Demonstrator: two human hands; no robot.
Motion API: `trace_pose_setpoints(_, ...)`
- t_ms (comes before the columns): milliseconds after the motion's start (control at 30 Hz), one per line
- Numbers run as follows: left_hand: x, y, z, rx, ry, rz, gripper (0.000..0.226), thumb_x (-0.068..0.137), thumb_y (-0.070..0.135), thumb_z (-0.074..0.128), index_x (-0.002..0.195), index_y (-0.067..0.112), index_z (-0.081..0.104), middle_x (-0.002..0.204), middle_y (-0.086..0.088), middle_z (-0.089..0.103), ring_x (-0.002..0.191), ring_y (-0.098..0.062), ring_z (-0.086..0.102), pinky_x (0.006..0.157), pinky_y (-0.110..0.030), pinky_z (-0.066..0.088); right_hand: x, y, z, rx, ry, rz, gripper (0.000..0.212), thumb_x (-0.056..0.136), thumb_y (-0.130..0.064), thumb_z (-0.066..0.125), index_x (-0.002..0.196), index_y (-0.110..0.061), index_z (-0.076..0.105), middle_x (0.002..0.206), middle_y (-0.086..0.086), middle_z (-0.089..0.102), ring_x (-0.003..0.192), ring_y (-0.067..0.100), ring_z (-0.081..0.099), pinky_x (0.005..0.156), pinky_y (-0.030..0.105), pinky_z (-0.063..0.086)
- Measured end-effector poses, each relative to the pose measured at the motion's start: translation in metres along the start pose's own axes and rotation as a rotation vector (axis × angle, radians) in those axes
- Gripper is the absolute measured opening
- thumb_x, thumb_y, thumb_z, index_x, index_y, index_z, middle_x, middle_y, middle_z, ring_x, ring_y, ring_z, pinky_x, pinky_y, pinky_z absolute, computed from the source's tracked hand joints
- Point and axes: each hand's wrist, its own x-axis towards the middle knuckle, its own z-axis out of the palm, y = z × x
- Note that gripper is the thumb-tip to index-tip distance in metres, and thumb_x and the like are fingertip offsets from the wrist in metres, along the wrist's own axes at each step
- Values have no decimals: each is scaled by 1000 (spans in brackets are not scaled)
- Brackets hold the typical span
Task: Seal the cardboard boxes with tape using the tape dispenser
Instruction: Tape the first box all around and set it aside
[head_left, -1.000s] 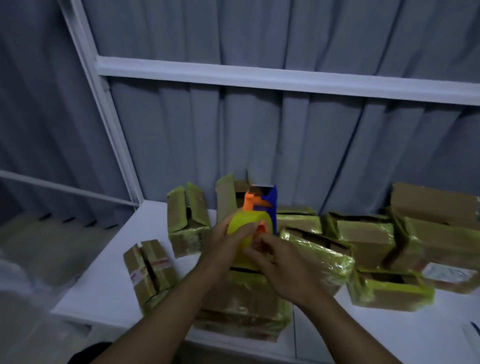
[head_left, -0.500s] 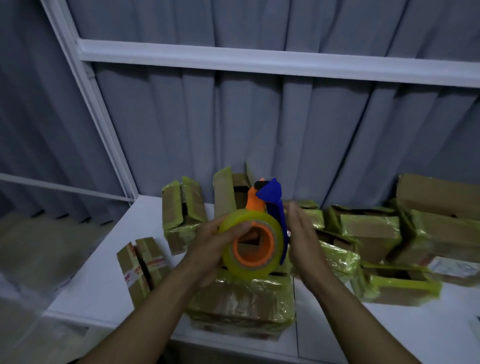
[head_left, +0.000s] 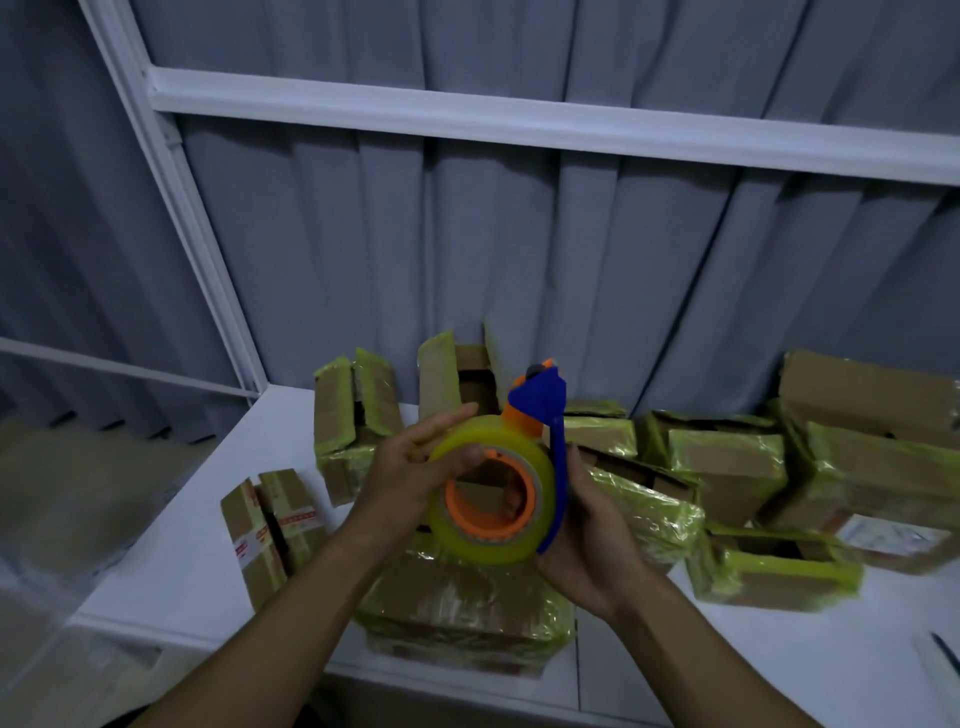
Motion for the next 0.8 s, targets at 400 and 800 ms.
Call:
trace_pose_setpoints(400, 0, 5, 4, 73, 147, -24, 41, 83, 49, 56, 98, 17, 77, 99, 0, 77, 97, -17, 72, 84, -29, 56, 5, -10, -30, -506, 98, -15, 82, 71, -62, 85, 124, -1, 69, 127, 27, 67, 121, 50, 59, 108, 61, 42)
trace_pose_setpoints(800, 3, 7, -14, 137, 130, -174, 14, 83, 22, 76, 88, 9, 74, 81, -1, 75, 78, -11, 70, 71, -26, 52, 5, -10, -46, -753, 54, -14, 61, 65, -69, 85, 102, -22, 77, 98, 12, 74, 89, 27, 70, 82, 45, 54)
